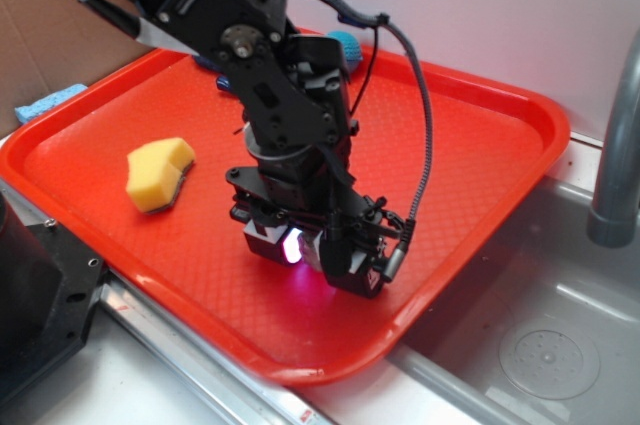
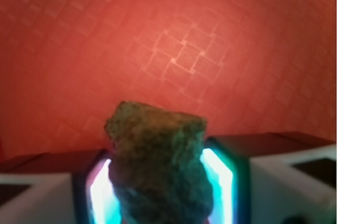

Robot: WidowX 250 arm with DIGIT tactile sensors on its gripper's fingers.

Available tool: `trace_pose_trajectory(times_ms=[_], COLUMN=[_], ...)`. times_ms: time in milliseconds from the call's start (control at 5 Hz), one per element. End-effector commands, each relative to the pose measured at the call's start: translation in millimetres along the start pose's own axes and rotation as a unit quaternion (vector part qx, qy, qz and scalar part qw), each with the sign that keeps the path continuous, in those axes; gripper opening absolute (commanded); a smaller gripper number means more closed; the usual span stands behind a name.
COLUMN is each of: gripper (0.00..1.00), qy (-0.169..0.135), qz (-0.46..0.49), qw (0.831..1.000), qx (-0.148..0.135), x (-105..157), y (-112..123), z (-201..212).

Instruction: Grab the rock.

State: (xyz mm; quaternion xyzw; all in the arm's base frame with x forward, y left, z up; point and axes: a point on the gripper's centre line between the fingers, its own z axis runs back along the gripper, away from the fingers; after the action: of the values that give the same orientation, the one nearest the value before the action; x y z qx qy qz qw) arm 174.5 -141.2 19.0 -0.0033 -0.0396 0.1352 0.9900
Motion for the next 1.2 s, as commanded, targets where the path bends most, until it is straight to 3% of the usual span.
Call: trace_pose_trajectory(times_ms=[0,200,400,600,1000], gripper=[0.00,0.00,0.00,0.00,0.00], qy=[0.028,0.020,-0.010,-0.043,-0.048], qz=[0.000,0.012,0.043,0.084,0.145], qw=[0.999,0.999,0.998,0.995,0.987], qx=[-0.018,-0.024,-0.036,-0.030,-0.041], x=[41,69,82,88,93], y=[33,54,81,104,132], z=[46,74,115,150,177])
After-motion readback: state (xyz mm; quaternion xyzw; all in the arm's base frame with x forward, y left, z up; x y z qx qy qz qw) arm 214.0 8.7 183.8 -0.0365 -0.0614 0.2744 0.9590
